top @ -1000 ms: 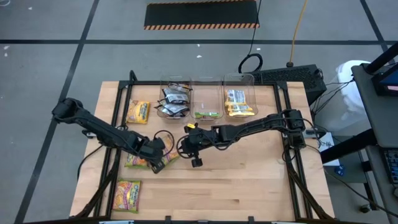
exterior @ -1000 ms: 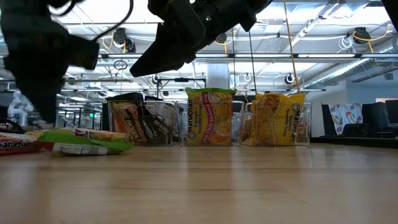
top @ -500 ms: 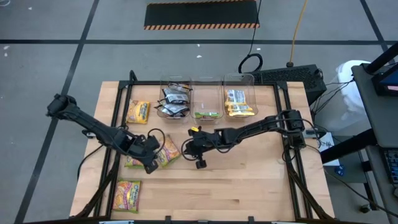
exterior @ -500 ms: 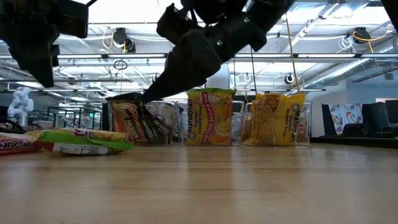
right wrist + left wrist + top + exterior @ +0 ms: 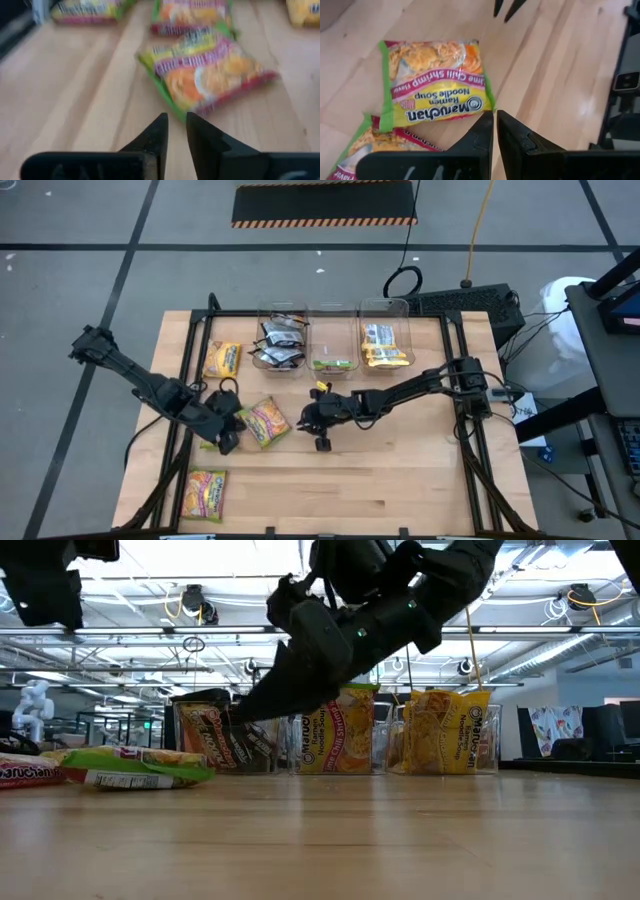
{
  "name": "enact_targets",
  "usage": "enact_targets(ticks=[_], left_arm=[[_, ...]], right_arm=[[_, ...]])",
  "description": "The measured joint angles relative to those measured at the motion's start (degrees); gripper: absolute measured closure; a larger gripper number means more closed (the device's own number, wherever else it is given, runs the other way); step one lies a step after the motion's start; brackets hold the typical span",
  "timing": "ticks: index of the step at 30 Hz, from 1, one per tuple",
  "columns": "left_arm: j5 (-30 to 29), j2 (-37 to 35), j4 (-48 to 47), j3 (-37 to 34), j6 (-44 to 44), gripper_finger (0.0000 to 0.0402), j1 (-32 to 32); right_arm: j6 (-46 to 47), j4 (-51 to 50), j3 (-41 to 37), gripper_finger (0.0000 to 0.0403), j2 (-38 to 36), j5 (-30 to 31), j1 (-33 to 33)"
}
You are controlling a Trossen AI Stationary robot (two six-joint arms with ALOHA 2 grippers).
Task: Sort Maruchan noodles
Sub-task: Put the green noodle pack into the middle transparent bin
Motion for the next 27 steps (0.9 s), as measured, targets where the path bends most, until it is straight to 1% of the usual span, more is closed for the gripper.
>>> enact_targets(ticks=[3, 5, 8, 12, 15, 20, 23, 25, 27], left_arm=[[-0.19, -1.36, 0.02, 0.00, 0.47, 0.0373, -0.08], [-0.45, -1.87, 0.00, 0.00, 0.61, 0.0373, -0.08], [-0.70, -2.22, 0.07, 0.00, 0.76, 0.0373, -0.08], [-0.70, -2.42, 0.18, 0.00, 0.95, 0.0373, -0.08], [-0.67, -2.39, 0.09, 0.00, 1.04, 0.0373, -0.08], [-0.67, -2.39, 0.12, 0.00, 1.37, 0.0373, -0.08], [-0.67, -2.39, 0.13, 0.00, 1.37, 0.0373, -0.08], [-0.65, -2.39, 0.13, 0.00, 1.35, 0.0373, -0.08], [-0.65, -2.37, 0.13, 0.00, 1.33, 0.0373, -0.08]], right_arm=[[0.03, 5.06, 0.07, 0.0321, 1.24, -2.43, 0.02], [0.08, 10.45, 0.59, 0.0314, 3.62, -4.35, 0.08], [2.38, 13.27, 2.60, 0.0310, 7.86, -4.42, 0.35], [1.90, 11.14, 6.49, 0.0312, 11.60, -4.51, 0.36], [-0.59, 8.77, 7.18, 0.0313, 11.98, -3.91, 0.35], [-6.20, 4.69, 7.27, 0.0313, 9.37, 1.82, 0.42], [-8.04, -0.20, 7.37, 0.0313, 7.14, 5.03, 0.42], [-7.80, -2.85, 7.37, 0.0314, 6.06, 6.00, 0.39], [-7.67, -5.27, 7.37, 0.0314, 5.43, 5.55, 0.37]])
